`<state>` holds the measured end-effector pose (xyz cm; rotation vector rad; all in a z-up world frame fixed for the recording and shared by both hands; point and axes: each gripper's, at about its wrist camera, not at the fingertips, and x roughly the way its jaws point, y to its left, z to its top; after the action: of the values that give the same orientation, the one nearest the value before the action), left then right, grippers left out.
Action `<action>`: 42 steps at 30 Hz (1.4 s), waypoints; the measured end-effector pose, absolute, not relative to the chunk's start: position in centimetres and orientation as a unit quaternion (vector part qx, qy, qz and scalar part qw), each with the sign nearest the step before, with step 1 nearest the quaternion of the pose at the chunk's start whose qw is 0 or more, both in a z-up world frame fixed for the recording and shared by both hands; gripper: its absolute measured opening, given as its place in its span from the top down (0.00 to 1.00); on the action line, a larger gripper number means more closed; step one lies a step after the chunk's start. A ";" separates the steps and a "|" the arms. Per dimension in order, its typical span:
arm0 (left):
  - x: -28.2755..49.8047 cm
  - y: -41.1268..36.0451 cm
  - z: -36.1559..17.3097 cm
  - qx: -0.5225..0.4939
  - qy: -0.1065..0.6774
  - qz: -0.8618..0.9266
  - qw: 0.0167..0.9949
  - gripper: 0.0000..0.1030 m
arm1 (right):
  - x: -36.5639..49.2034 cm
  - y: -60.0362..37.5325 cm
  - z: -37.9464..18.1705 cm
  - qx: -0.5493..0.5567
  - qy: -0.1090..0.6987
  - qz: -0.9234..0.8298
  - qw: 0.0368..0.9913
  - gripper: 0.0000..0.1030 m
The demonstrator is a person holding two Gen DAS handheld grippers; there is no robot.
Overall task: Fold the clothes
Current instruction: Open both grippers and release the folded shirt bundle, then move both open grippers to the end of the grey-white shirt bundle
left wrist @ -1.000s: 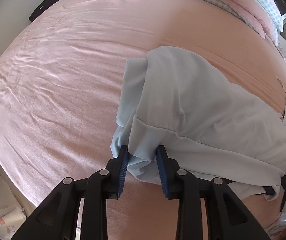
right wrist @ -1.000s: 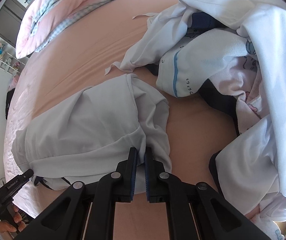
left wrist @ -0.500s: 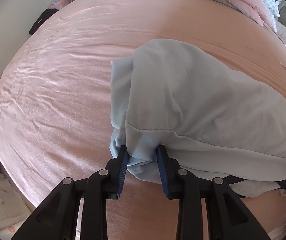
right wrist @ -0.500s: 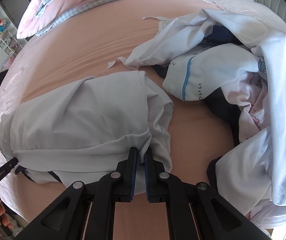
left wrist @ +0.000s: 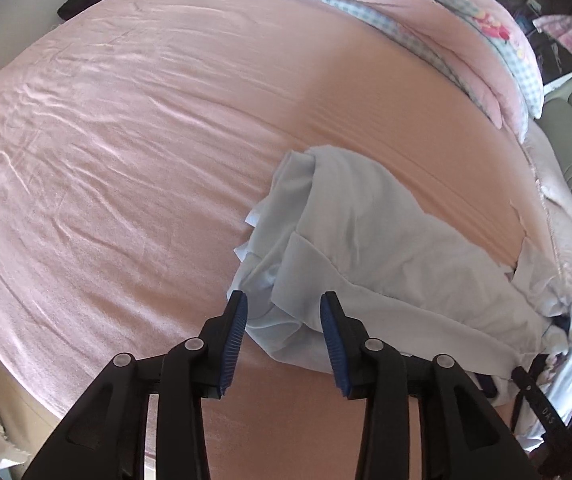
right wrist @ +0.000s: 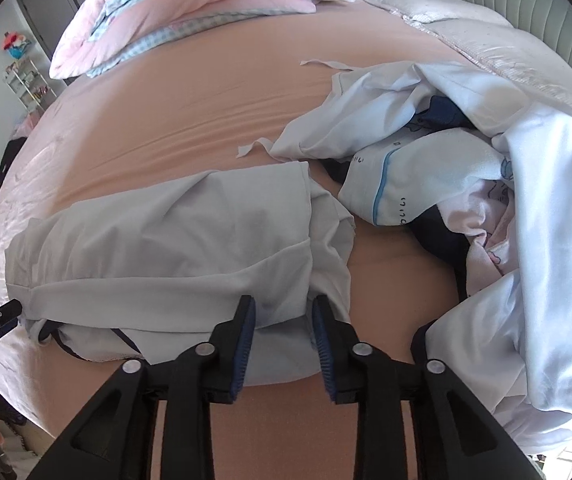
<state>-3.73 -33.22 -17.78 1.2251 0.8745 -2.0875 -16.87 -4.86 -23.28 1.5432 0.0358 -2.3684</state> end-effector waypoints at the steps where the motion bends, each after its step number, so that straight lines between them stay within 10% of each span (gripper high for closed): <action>1: -3.3 -33.5 -17.3 0.444 0.333 -0.782 0.284 0.52 | -16.7 -4.8 -23.0 0.535 0.011 -0.830 0.157 0.57; 3: -2.6 -34.3 -16.6 0.418 0.346 -0.790 0.286 0.35 | -16.4 -4.6 -22.5 0.526 0.008 -0.836 0.157 0.41; 8: -2.2 -35.7 -15.9 0.390 0.359 -0.797 0.290 0.30 | -16.2 -4.0 -22.1 0.517 0.009 -0.840 0.163 0.39; 30: -4.6 -36.5 -19.9 0.414 0.319 -0.809 0.268 0.23 | -17.5 -0.5 -26.4 0.542 -0.199 -0.801 0.158 0.25; 42: -2.6 -39.2 -22.9 0.378 0.469 -0.775 0.189 0.18 | -17.8 -0.6 -26.9 0.535 -0.244 -0.789 0.179 0.19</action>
<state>-2.62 -39.23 -22.89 1.0644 1.3198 -2.1803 -17.82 -0.57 -26.90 1.5120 -0.6890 -2.2302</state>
